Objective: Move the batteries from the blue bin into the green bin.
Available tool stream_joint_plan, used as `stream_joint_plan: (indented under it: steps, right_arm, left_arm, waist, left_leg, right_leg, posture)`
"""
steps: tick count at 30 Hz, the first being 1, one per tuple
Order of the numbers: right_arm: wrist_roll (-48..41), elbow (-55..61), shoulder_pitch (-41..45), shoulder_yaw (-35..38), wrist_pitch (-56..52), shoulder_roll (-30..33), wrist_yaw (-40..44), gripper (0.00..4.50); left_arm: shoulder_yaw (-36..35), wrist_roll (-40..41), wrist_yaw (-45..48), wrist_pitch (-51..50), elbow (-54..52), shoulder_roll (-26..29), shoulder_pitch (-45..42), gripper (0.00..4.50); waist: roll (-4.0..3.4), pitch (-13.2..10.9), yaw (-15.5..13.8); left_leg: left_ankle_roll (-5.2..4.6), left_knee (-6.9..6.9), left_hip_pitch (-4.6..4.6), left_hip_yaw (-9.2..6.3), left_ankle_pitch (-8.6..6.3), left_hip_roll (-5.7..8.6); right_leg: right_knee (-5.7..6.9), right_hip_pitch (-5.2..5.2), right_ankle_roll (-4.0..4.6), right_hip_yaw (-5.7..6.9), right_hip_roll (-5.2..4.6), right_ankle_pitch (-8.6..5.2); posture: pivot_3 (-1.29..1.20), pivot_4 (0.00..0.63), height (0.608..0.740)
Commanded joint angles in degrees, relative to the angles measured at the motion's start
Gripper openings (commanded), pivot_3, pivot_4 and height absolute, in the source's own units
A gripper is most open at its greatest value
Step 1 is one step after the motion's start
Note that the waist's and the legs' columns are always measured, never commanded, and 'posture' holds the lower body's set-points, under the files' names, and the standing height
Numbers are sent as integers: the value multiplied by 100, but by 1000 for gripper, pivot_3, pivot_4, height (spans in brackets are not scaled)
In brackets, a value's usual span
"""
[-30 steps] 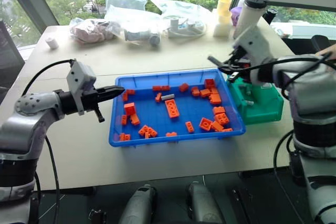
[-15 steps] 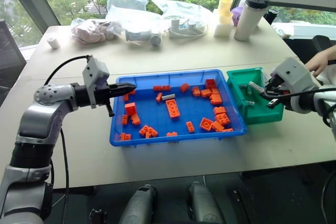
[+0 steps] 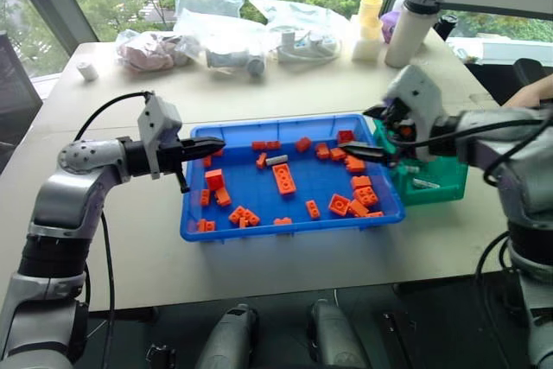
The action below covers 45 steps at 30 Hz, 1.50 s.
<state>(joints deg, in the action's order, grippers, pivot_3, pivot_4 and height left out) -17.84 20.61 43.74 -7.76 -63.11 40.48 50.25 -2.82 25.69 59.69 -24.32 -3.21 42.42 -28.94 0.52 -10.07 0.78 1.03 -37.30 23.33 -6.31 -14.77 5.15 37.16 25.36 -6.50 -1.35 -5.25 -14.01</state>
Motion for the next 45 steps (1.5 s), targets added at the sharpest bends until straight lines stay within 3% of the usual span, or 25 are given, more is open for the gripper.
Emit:
stream_joint_plan:
  steps: [1, 7, 17, 27, 34, 37, 45]
  right_arm:
    - [224, -863, 458, -647, 681, -466, 14, 4424]
    - [904, -2966, 1150, -1399, 2056, -1179, 45, 4424]
    - [1789, -5567, 1810, -1714, 3917, -1827, 307, 4424]
    - [2369, -6579, 2043, -1654, 4859, -2213, 399, 4424]
    - [2532, -6577, 2009, -1630, 4995, -2259, 731, 4424]
    - [2606, -6671, 1994, -1628, 5063, -2344, 721, 3583]
    - [2632, -6527, 1935, -1520, 4852, -2451, 796, 117]
  left_arm:
    - [-138, 144, 9, -102, -344, 70, -41, 0]
    - [-270, 385, 37, -428, -909, 218, 240, 0]
    - [-514, 705, -28, -768, -1568, 523, 713, 0]
    - [-535, 801, -213, -901, -1745, 544, 758, 0]
    - [-511, 783, -288, -879, -1725, 551, 752, 0]
    - [-500, 764, -304, -850, -1703, 537, 752, 0]
    - [-492, 723, -307, -765, -1638, 516, 766, 0]
  waist:
    - [1, 0, -10]
    - [2, 0, 29]
    - [1, 0, 48]
    - [1, -1, 52]
    - [1, -1, 76]
    - [1, -1, 111]
    - [1, -1, 178]
  left_leg:
    - [0, -2, 0, -1, 0, 1]
    - [33, -1, 0, -1, 19, 2]
    - [38, 6, 0, -3, 22, 0]
    - [40, 6, -1, -5, 23, 0]
    - [41, 7, -1, -7, 23, 0]
    - [41, 7, -1, -9, 23, 0]
    - [45, 13, -1, -16, 25, -1]
  right_leg:
    - [0, 0, 0, 1, 0, 0]
    - [0, 2, 0, 0, 2, 0]
    - [2, 6, 0, -1, 9, 0]
    - [2, 6, 0, -3, 10, 0]
    - [2, 6, 0, -3, 12, 0]
    - [2, 6, 0, -3, 12, 0]
    - [3, 7, 1, -2, 15, 0]
  posture:
    - [0, 150, 740]
    - [0, 150, 740]
    - [0, 150, 740]
    - [0, 150, 740]
    - [0, 150, 740]
    - [0, 150, 740]
    - [0, 150, 740]
